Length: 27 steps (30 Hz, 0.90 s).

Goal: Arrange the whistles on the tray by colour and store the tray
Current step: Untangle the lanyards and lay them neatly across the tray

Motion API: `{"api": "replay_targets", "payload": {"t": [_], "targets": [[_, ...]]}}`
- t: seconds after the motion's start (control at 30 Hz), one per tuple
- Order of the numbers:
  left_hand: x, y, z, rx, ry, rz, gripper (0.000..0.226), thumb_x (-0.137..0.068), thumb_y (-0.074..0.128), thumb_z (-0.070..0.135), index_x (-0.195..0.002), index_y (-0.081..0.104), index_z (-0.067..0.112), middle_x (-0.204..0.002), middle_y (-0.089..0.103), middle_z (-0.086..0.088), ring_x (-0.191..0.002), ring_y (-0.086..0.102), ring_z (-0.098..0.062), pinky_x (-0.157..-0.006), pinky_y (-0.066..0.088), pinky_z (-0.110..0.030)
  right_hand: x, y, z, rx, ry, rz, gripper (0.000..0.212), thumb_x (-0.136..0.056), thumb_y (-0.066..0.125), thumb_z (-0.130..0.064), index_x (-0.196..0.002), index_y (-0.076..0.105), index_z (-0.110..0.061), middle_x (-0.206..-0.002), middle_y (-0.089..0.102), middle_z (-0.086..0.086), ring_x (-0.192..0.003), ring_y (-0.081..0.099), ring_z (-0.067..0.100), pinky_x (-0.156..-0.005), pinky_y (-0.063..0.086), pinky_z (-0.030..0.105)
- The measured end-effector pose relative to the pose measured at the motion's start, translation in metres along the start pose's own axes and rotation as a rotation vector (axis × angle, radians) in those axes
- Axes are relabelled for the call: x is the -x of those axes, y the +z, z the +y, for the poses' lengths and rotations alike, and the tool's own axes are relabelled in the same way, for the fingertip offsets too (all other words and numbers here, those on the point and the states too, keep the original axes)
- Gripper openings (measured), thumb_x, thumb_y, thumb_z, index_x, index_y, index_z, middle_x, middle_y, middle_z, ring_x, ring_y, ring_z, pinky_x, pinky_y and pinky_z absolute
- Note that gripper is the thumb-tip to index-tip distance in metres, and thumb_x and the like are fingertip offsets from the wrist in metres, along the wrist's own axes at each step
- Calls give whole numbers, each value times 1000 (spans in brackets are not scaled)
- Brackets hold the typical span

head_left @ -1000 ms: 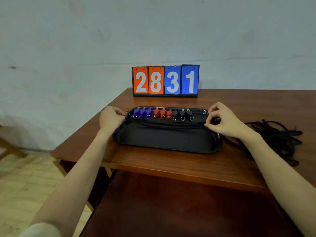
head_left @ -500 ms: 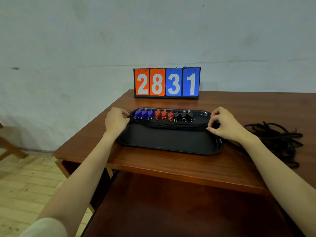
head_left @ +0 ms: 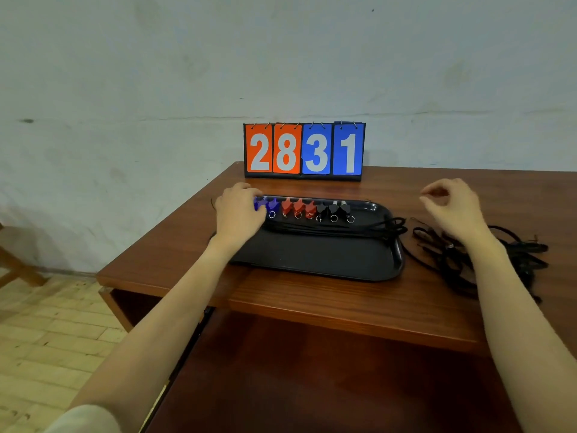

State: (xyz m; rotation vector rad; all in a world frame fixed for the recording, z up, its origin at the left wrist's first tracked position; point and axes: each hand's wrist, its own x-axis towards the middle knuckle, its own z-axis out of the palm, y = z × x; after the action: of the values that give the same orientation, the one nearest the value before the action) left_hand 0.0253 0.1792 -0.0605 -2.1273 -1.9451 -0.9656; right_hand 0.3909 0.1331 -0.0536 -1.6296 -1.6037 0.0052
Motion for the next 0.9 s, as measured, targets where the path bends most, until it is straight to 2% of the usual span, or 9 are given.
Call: {"api": "replay_targets", "payload": {"t": [0.07, 0.13, 0.2, 0.43, 0.5, 0.6, 0.77, 0.83, 0.9], "targets": [[4, 5, 21, 132, 77, -3, 31, -88, 64, 23, -119, 64, 16, -125, 60, -3, -114, 55, -18, -97, 47, -36, 0, -9, 12, -15, 107, -6, 10, -89, 61, -12, -97, 65, -12, -100, 64, 9, -91, 56, 19, -84, 45, 32], [8, 12, 41, 224, 176, -10, 32, -90, 63, 26, -119, 63, 15, -122, 61, -1, -112, 55, -14, -97, 47, -33, 1, -17, 21, -12, 212, -145, 3, -86, 66, -14, -89, 67, -13, -93, 66, 8, -90, 59, 23, -80, 47, 33], [12, 19, 62, 258, 259, -17, 33, -90, 61, 28, -121, 61, 15, -121, 60, 0, -113, 54, -13, -97, 47, -32, 3, -21, 27, -14, 287, -319, 12, -81, 75, -22, -84, 71, -11, -88, 67, 7, -88, 61, 23, -76, 46, 33], [20, 39, 121, 309, 413, -43, 32, -91, 60, 26, -121, 60, 16, -120, 60, 1, -113, 52, -11, -97, 42, -28, 13, -32, 6, -160, 215, -483, 29, -71, 82, -30, -78, 73, -4, -60, 63, -5, -64, 58, 3, -61, 40, 22], [18, 45, 131, 310, 437, -50, 33, -91, 60, 27, -121, 60, 16, -119, 60, 2, -113, 52, -11, -96, 41, -26, 14, -33, -2, -111, 208, -647, 27, -67, 85, -32, -75, 74, -8, -52, 63, -12, -59, 59, -3, -64, 44, 24], [12, 51, 144, 315, 459, -77, 32, -90, 61, 27, -121, 60, 17, -118, 60, 3, -112, 53, -10, -96, 43, -27, 13, -27, -7, 32, 206, -823, 28, -61, 88, -36, -73, 76, -13, -75, 72, -2, -85, 66, 12, -82, 52, 34], [2, 60, 167, 349, 468, -129, 27, -90, 61, 24, -116, 62, 16, -114, 63, 2, -107, 57, -10, -88, 46, -23, 11, -27, -4, 81, 250, -781, 12, -73, 80, -17, -78, 76, -8, -83, 72, 2, -88, 65, 14, -85, 52, 35], [-2, 64, 177, 360, 466, -137, 25, -90, 60, 23, -115, 62, 16, -113, 63, 1, -105, 57, -11, -86, 45, -21, 10, -32, 5, 120, 319, -700, 14, -78, 75, -13, -85, 72, -1, -89, 71, 9, -84, 64, 20, -74, 54, 36], [-4, 67, 187, 387, 463, -133, 24, -91, 59, 22, -114, 63, 16, -112, 63, 1, -104, 57, -11, -88, 46, -24, 9, -36, 15, 156, 385, -608, 19, -80, 73, -11, -91, 70, 4, -99, 69, 19, -89, 66, 30, -78, 56, 43]]}}
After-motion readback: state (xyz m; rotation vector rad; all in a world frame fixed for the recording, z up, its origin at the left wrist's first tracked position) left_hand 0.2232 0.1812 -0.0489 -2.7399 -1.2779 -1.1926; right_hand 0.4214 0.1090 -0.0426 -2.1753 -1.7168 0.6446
